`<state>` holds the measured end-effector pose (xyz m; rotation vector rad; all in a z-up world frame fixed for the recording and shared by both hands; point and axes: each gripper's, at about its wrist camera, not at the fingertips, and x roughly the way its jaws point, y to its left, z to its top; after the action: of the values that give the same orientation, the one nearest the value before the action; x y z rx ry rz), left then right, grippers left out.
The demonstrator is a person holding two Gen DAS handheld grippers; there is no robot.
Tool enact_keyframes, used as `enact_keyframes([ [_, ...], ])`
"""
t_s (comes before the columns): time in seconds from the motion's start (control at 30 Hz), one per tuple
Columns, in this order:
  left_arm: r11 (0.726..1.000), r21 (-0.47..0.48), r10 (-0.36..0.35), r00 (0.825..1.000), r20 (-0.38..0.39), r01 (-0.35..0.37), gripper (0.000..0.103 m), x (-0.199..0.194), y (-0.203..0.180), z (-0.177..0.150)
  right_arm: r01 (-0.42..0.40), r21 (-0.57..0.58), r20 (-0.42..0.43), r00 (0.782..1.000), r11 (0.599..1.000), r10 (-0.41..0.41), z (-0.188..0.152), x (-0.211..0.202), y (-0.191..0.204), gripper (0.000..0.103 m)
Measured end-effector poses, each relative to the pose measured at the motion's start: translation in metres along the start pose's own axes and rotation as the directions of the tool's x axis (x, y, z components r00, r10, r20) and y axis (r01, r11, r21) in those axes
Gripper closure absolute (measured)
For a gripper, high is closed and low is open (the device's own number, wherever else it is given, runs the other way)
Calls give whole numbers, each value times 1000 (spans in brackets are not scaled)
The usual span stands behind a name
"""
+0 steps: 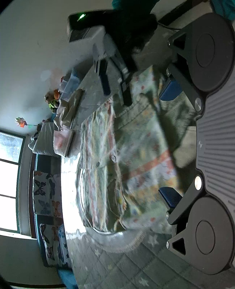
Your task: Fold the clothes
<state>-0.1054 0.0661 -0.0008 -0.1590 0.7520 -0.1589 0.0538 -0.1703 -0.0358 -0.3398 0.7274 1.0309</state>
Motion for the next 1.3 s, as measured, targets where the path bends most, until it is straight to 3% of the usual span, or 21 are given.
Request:
enact_keyframes([
  [0.1,1000,-22,11,1000,-25,-12,1,-7,-1,-6,30,-34,-8,1000,999,-30,-18,-8,15,0],
  [0.27,996,-85,-5,998,-62,0,12,-15,-5,-12,72,-73,-24,997,995,-74,-36,-8,29,0],
  [0.4,988,-156,-35,993,-109,18,29,-9,-3,-14,39,8,-7,999,999,-39,-47,-8,21,0],
  [0.47,980,-192,-71,988,-138,43,38,-6,-2,-15,42,-13,-2,999,999,-42,-49,-8,22,0],
  [0.63,978,-201,-82,985,-149,51,75,-7,-3,-12,45,-15,-25,999,999,-46,-44,-8,24,1],
  [0.73,979,-196,-90,987,-136,62,84,-12,-2,-7,59,-57,23,998,997,-58,-42,-20,30,1],
  [0.8,978,-196,-98,988,-117,74,86,-16,0,-1,66,-90,57,997,994,-61,-41,-34,36,5],
  [0.93,977,-194,-107,992,-74,91,88,-19,7,18,39,-156,40,999,987,-33,-43,-51,49,11],
  [1.2,975,-187,-123,992,-21,117,88,-10,13,47,-3,-304,54,998,953,21,-50,-48,91,23],
  [1.3,975,-182,-131,991,-21,125,88,-7,14,48,-29,-299,73,996,954,54,-40,-38,98,36],
])
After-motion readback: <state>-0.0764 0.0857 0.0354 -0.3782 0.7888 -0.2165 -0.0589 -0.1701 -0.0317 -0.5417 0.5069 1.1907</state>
